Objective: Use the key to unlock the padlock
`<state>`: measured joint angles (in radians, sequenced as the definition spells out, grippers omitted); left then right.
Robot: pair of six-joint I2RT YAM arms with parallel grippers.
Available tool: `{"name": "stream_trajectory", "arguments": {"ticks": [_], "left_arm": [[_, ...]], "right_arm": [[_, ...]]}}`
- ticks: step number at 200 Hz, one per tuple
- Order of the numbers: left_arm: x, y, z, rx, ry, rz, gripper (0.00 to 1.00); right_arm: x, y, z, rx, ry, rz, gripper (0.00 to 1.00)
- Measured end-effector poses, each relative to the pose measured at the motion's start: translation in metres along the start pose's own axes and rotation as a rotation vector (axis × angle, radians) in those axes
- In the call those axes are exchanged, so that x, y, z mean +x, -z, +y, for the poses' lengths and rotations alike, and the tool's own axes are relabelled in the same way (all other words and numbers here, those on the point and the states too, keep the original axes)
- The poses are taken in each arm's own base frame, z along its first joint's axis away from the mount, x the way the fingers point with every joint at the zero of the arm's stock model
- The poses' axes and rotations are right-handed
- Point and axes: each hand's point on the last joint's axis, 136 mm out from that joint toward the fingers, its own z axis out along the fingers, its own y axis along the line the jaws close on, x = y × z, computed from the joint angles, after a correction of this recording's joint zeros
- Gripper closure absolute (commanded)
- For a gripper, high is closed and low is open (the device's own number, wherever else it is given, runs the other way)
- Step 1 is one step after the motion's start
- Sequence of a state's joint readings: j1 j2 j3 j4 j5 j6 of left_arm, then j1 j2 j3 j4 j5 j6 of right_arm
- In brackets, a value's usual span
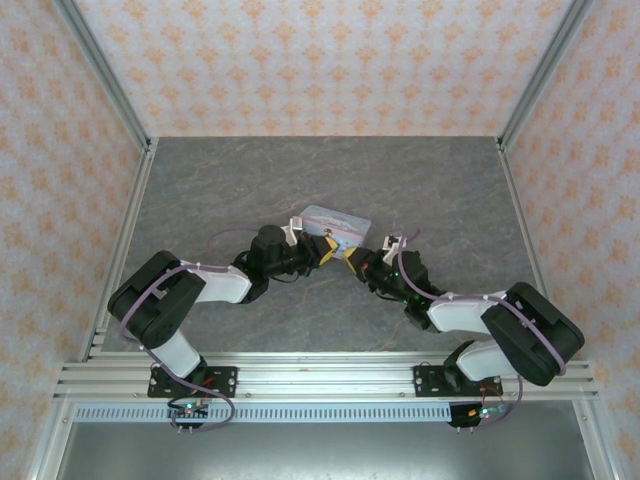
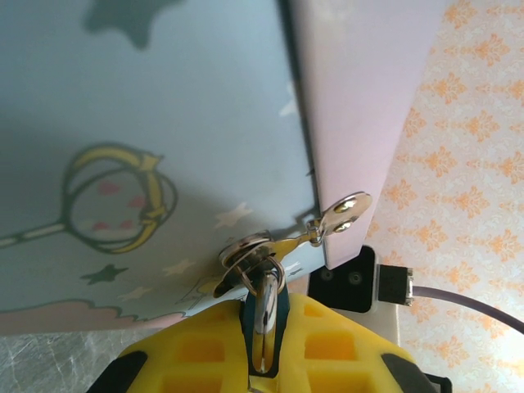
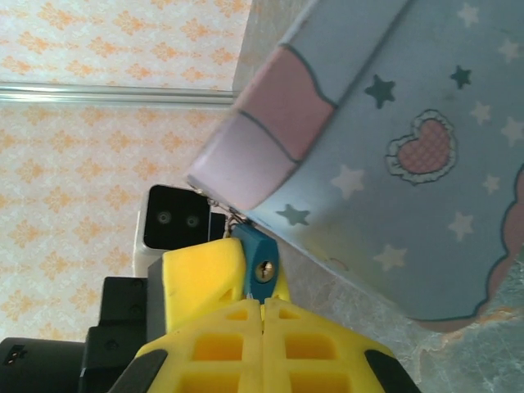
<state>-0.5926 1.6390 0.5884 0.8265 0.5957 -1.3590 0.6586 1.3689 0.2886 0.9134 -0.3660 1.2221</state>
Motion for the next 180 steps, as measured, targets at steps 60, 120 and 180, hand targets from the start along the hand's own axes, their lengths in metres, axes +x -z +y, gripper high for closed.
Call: {"name": "stream_trajectory", "arguments": {"ticks": [60, 120, 180], "left_arm": [[0.000, 0.000, 0.000, 0.000, 0.003, 0.000, 1.00], [-0.001, 0.000, 0.000, 0.000, 0.004, -0.003, 1.00], [-0.003, 0.000, 0.001, -0.001, 0.004, -0.006, 1.00]], "right_arm": [[0.000, -0.002, -0.006, 0.018, -0.009, 0.002, 1.00], [-0.002, -0.009, 0.001, 0.006, -0.010, 0.001, 1.00], [-0.002, -0.010, 0.001, 0.008, -0.010, 0.001, 1.00]]}}
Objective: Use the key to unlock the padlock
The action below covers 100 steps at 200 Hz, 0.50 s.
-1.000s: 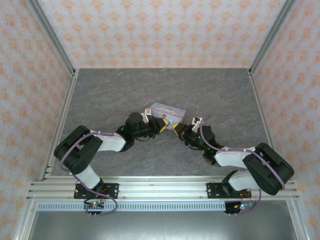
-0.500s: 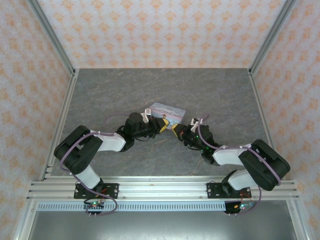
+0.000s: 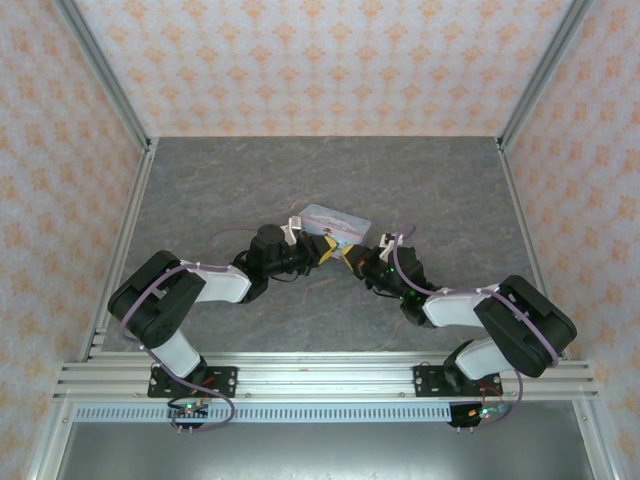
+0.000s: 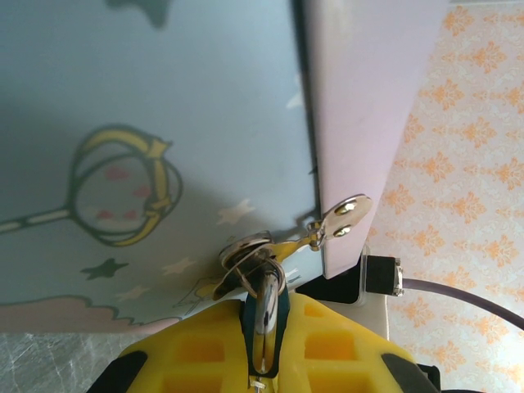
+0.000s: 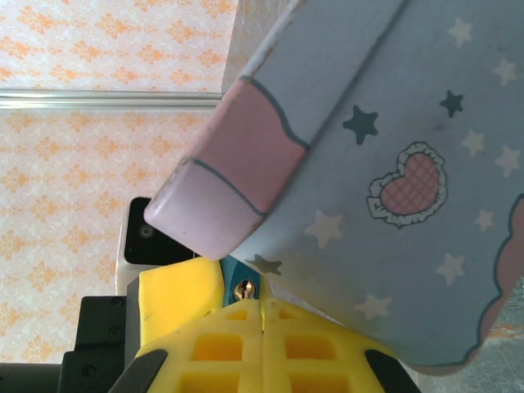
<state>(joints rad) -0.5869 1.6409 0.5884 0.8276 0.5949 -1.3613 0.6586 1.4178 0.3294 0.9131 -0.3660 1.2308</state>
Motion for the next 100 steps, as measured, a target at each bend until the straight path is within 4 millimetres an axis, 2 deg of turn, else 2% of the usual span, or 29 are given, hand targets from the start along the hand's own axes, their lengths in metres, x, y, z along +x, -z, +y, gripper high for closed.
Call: {"name": "stream_trajectory", "arguments": {"ticks": [100], "left_arm": [[-0.0002, 0.0000, 0.0002, -0.001, 0.000, -0.001, 1.00]], "right_arm": [[-0.0003, -0.0011, 0.0001, 0.007, 0.000, 0.000, 1.00]]}}
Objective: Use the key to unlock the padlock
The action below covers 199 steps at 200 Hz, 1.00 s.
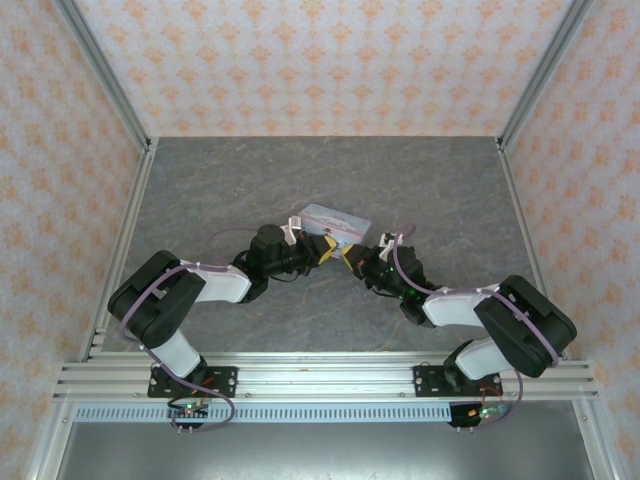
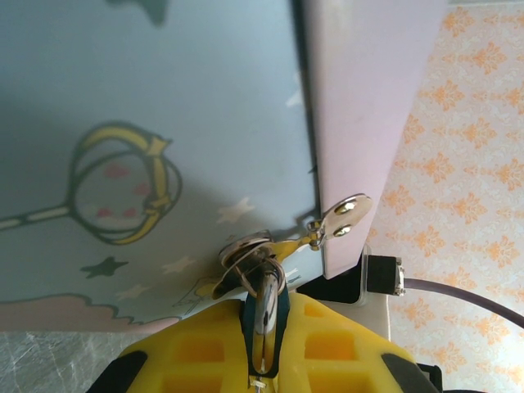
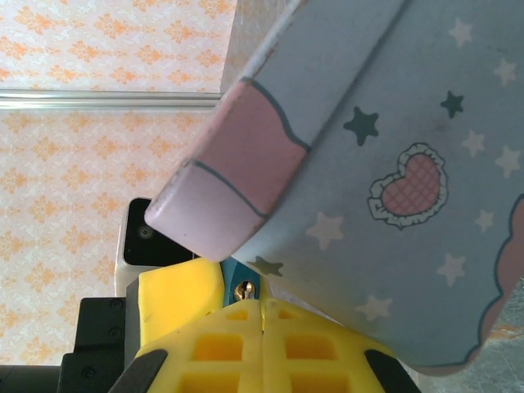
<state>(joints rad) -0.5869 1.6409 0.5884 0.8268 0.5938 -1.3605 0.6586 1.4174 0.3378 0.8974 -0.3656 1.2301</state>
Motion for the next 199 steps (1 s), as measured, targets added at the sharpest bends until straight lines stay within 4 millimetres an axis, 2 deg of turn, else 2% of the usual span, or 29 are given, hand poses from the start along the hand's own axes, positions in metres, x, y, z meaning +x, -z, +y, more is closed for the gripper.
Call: {"name": "stream_trajectory", "arguments": {"ticks": [199], "left_arm": [[0.0013, -0.0008, 0.0015, -0.011, -0.021, 0.006, 1.00]], "right_arm": [[-0.0015, 0.0002, 0.0010, 0.022, 0.039, -0.005, 1.00]]}}
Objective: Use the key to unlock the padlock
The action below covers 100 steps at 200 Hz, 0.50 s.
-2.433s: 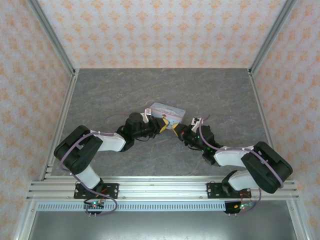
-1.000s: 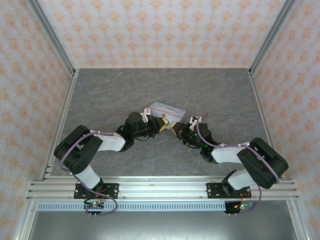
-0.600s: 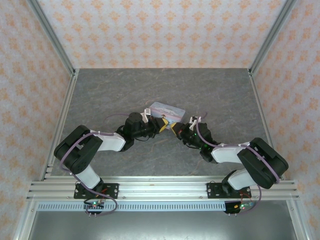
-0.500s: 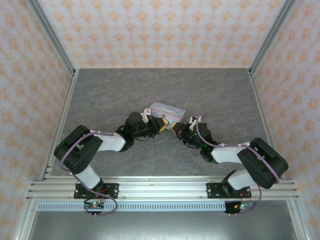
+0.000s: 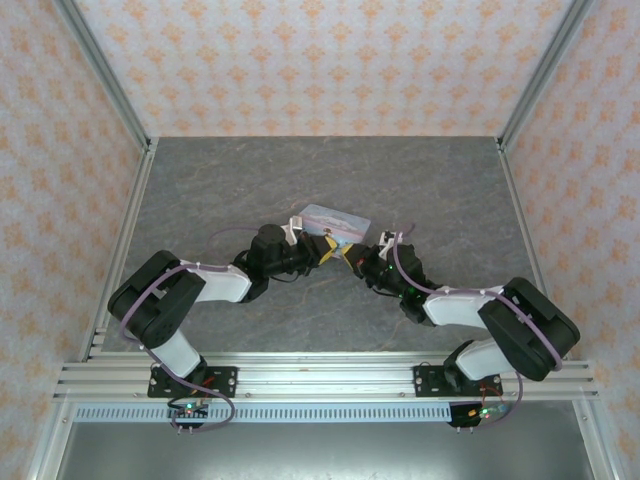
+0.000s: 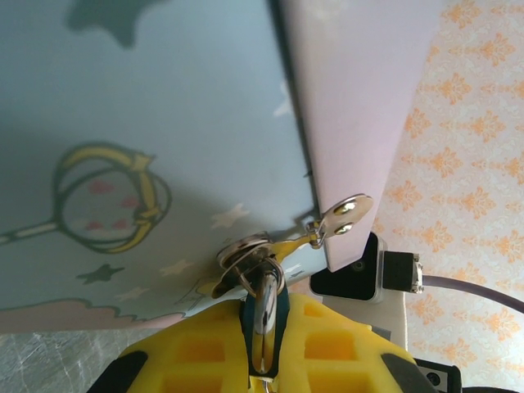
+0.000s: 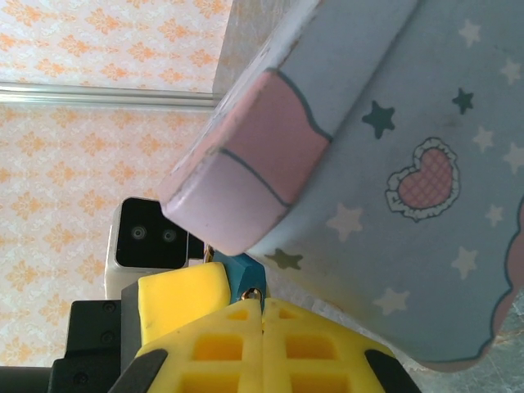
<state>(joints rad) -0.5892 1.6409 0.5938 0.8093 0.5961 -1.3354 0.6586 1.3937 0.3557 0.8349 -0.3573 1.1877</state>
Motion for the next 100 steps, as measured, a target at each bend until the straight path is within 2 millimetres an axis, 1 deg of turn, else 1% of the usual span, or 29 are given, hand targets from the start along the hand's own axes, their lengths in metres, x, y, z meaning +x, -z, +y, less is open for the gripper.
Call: {"name": "stream_trajectory", "arguments": {"ticks": [61, 100], "left_arm": [[0.0001, -0.0005, -0.0020, 0.006, 0.047, -0.001, 1.00], [-0.0014, -0.0005, -0.0035, 0.012, 0.109, -0.010, 1.00]], "right_arm": [[-0.0006, -0.0008, -0.0002, -0.002, 0.015, -0.003, 1.00], [-0.0016, -0.0027, 0.0016, -0.006, 0.077, -0.006, 1.00]]}}
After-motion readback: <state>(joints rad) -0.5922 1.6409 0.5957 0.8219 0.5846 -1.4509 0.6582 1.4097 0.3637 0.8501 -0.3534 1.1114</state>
